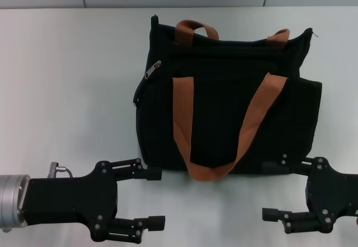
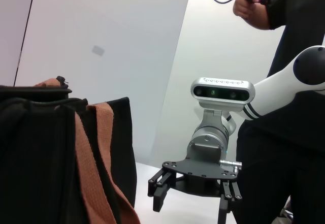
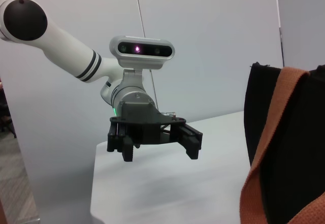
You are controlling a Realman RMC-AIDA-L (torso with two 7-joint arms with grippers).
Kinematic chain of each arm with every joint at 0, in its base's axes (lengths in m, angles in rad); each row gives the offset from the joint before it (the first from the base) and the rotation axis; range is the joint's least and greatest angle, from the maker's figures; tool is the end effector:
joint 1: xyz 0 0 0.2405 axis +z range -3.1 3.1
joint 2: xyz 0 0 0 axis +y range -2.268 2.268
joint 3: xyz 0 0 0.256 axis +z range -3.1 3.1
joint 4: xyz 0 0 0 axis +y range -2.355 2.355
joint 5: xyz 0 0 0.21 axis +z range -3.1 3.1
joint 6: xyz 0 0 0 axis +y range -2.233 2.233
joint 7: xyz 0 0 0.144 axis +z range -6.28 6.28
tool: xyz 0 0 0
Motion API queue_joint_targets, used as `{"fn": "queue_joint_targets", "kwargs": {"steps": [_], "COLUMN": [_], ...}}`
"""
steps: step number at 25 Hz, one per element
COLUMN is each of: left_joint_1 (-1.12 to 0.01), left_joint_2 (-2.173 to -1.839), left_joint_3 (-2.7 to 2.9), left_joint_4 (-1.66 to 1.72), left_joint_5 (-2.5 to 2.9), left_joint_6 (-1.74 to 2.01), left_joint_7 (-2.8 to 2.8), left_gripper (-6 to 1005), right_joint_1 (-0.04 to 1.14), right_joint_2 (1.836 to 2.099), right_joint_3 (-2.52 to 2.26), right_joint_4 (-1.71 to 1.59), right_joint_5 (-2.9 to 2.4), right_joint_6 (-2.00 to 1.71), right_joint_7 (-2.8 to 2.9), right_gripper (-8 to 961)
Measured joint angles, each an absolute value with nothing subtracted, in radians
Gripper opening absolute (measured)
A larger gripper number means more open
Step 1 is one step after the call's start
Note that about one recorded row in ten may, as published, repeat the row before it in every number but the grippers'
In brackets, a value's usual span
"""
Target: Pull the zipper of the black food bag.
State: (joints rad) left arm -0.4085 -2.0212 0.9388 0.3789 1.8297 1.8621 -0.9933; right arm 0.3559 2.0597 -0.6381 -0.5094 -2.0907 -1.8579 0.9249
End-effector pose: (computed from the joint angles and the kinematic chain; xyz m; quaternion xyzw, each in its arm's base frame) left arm -0.2750 0.2309 -0.0260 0.9341 0.1194 0.3353 0.0277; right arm 0.3001 0.2286 -0.0118 -0.9493 0.1032 0.2924 0.0519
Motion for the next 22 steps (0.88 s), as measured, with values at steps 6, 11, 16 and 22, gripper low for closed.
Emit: {"fn": "queue_joint_targets", "kwargs": {"steps": [6, 11, 16, 22], "left_joint_1": [-0.408, -0.421, -0.438, -0.433], "left_joint_2": [-2.027, -2.036, -2.045, -2.051], "left_joint_3": [0.929, 0.912, 0.857, 0.682], "left_joint_4": [0.385, 0.388, 0.393, 0.388], "left_joint_5": [1.825, 1.819, 1.741, 1.584], "left_joint_6": [1.869, 1.891, 1.977, 1.946], "left_joint_7": [-0.99, -0.988, -0.978, -0.985], "left_gripper": [801, 793, 786, 776], "right_joint_1": [0.356, 0.356, 0.354, 0.35], "right_joint_2": [2.06, 2.06, 2.06, 2.06], "right_joint_3": [-0.638, -0.638, -0.633, -0.631], "right_joint_4": [-0.509, -0.508, -0.511, -0.513], "right_joint_5": [-2.091, -2.091, -2.091, -2.091], "right_joint_6": [-1.858, -1.857, -1.86, -1.865], "right_joint_7": [0.925, 0.925, 0.925, 0.925], "right_gripper": [813, 813, 813, 813]}}
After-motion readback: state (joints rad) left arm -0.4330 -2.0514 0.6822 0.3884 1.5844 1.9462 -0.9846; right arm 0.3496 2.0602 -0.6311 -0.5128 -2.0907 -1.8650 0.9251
